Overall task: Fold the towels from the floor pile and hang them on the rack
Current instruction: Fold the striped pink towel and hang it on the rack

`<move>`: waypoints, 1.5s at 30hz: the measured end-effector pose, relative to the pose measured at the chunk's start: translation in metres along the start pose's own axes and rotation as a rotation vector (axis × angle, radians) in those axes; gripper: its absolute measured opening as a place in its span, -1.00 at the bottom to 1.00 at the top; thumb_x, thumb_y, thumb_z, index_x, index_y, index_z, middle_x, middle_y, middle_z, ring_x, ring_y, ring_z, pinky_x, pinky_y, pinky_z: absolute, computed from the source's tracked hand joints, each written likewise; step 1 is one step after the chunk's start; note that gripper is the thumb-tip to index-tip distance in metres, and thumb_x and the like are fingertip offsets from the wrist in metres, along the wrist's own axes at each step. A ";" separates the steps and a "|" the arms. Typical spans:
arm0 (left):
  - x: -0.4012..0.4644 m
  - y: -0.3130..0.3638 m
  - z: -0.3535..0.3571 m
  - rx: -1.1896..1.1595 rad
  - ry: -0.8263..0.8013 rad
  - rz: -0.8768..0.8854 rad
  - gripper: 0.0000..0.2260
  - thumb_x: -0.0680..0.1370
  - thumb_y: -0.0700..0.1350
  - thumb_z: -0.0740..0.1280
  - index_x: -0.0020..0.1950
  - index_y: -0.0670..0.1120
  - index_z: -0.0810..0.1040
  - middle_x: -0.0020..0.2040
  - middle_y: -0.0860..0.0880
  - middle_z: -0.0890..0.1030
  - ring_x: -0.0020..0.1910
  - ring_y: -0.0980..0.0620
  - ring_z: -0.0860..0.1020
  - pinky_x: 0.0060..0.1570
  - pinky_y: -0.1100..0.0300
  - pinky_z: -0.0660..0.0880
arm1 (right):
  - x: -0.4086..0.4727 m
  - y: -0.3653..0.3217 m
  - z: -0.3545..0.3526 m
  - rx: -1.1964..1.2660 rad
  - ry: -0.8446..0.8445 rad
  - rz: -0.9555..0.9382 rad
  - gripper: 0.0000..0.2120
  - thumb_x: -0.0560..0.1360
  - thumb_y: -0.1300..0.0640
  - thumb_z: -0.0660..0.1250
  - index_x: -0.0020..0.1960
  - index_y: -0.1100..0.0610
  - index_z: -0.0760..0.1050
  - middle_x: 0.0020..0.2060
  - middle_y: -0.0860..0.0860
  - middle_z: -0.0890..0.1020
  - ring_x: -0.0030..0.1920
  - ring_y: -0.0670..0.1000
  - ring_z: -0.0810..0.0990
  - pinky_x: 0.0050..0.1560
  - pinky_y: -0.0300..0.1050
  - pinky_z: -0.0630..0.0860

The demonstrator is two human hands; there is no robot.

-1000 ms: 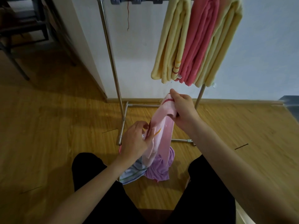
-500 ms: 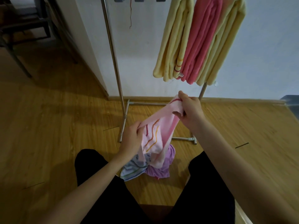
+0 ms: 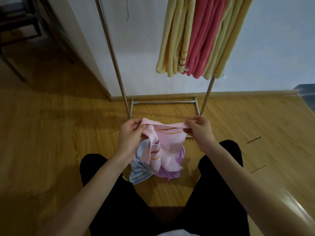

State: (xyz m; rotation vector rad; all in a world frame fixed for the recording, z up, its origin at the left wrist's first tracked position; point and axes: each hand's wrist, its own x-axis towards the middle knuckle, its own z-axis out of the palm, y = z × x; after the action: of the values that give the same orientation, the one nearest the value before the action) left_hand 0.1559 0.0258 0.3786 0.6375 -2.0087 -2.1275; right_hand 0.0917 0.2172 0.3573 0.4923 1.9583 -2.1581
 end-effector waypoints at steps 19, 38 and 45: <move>0.000 0.038 -0.013 -0.154 0.195 0.059 -0.89 0.53 -0.34 0.27 -0.09 -0.18 0.55 -0.08 -0.22 0.60 -0.10 -0.12 0.63 -0.19 0.17 0.60 | 0.002 0.025 0.007 -1.009 -0.326 -1.079 -0.69 0.59 0.09 0.15 0.01 0.29 0.57 -0.09 0.16 0.47 -0.23 0.09 0.50 -0.28 0.01 0.52; 0.001 0.039 -0.007 -0.155 0.307 0.166 -0.89 0.50 -0.33 0.29 -0.03 -0.23 0.57 -0.11 -0.16 0.63 -0.04 -0.16 0.65 -0.16 0.08 0.61 | -0.022 0.042 0.027 -0.657 -0.624 -0.900 -0.75 0.41 0.13 0.38 0.00 0.27 0.60 -0.12 0.08 0.56 -0.20 -0.01 0.58 -0.19 -0.17 0.57; 0.002 0.042 -0.009 -0.139 0.341 0.144 -0.89 0.52 -0.33 0.28 -0.05 -0.18 0.57 -0.16 -0.06 0.62 -0.11 -0.03 0.66 -0.17 0.16 0.61 | -0.018 0.040 0.027 -0.519 -0.483 -0.754 -0.88 0.49 0.21 0.40 -0.11 0.28 0.58 -0.20 0.04 0.59 -0.28 -0.07 0.58 -0.25 -0.27 0.52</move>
State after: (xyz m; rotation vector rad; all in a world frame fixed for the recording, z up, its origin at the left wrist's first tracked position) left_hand 0.1499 0.0132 0.4195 0.7495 -1.6596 -1.9047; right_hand 0.1195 0.1845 0.3286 -0.8865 2.4691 -1.6833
